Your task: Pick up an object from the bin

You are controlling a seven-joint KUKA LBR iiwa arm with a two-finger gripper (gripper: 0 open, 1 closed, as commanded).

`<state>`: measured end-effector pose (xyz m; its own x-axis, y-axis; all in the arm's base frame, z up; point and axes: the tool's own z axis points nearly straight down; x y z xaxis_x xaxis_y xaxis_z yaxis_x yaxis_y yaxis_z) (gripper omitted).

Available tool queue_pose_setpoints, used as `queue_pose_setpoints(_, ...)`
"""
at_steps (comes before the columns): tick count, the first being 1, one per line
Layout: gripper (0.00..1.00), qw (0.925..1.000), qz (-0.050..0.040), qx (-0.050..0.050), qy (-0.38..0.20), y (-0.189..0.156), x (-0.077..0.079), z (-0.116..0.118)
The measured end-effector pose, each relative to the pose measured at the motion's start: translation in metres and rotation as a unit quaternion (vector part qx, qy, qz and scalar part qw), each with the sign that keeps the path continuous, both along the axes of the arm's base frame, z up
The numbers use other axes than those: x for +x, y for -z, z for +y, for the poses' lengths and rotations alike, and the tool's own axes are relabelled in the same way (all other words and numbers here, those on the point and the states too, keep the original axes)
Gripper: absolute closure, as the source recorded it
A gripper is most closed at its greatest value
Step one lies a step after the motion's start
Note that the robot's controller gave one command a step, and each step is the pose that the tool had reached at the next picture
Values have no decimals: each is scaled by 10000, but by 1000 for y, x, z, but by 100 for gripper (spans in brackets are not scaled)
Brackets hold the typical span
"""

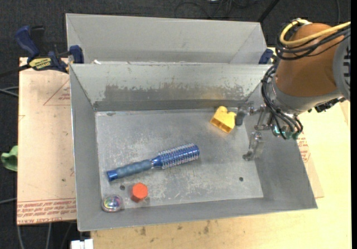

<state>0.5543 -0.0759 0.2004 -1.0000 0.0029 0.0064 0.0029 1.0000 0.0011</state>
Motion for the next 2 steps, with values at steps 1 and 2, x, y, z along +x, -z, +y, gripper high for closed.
queue_pose_setpoints(1,0,9986,-8,16,-537,135,14,112)
queue_pose_setpoints(2,0,9980,-62,1,-623,99,27,123)
